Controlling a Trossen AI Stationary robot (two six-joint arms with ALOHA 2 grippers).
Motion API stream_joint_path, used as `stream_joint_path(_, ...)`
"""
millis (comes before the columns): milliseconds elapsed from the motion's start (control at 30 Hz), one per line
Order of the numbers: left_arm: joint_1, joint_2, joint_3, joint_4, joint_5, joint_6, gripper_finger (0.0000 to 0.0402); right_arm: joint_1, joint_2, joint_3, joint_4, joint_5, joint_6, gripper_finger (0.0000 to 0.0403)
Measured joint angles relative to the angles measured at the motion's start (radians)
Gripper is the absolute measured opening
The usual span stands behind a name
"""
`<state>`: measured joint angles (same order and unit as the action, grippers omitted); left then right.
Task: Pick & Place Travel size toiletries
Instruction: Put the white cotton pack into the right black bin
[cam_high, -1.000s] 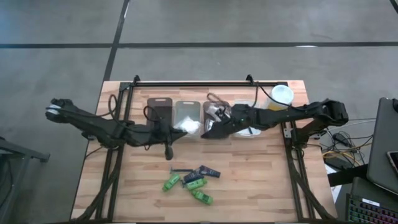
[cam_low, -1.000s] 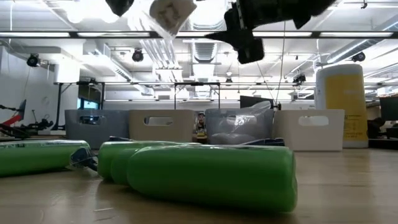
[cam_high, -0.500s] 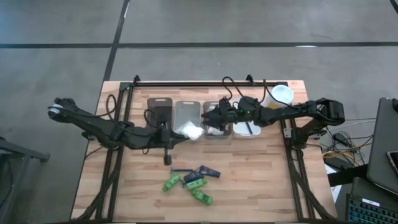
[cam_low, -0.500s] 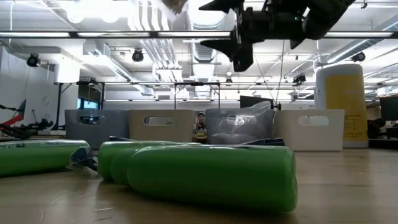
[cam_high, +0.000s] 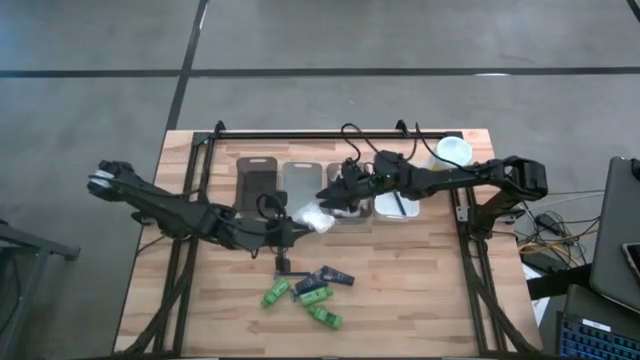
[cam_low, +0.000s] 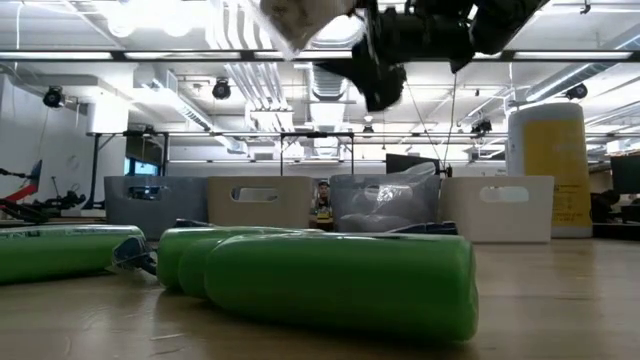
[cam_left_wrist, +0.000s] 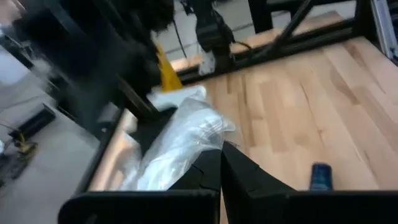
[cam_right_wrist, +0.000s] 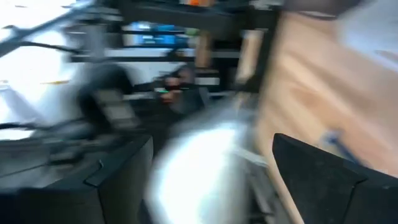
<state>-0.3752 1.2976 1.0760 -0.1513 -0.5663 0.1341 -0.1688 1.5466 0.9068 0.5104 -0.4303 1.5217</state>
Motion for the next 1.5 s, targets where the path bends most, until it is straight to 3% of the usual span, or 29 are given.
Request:
stream_joint_path(233, -0.011, -0.008, 0.037, -0.095, -0.027, 0.003, 0.0, -0.013, -0.029, -0.028, -0.124, 0.01, -0.049, 0.0316)
stream_joint_path(433, -0.012, -0.005, 0.033, -0.104, -0.056, 0.028, 0.0, -0.01, -0.029, -0.028, 0.016, -0.02, 0.02, 0.033)
stream_joint_path(833, -0.013, -0.004, 0.042, -0.093, -0.144, 0.158, 0.0, 0.0, -0.024, -0.046, -0.021, -0.019, 0.02, 0.0359)
stream_joint_path(1033, -0.013, 0.015, 0.034, -0.062, -0.109, 0.145, 0.0, -0.002, -0.022, -0.046, 0.092, -0.016, 0.017, 0.0345)
stream_joint_path(1300, -0.009, 0.07, 0.036, -0.01, -0.099, 0.204, 0.0, 0.008, -0.021, -0.046, 0.101, -0.031, 0.016, 0.032)
stream_joint_path(1500, -0.006, 0.072, 0.029, -0.049, -0.062, 0.168, 0.0, 0.008, -0.026, -0.045, 0.132, -0.038, -0.012, 0.0297)
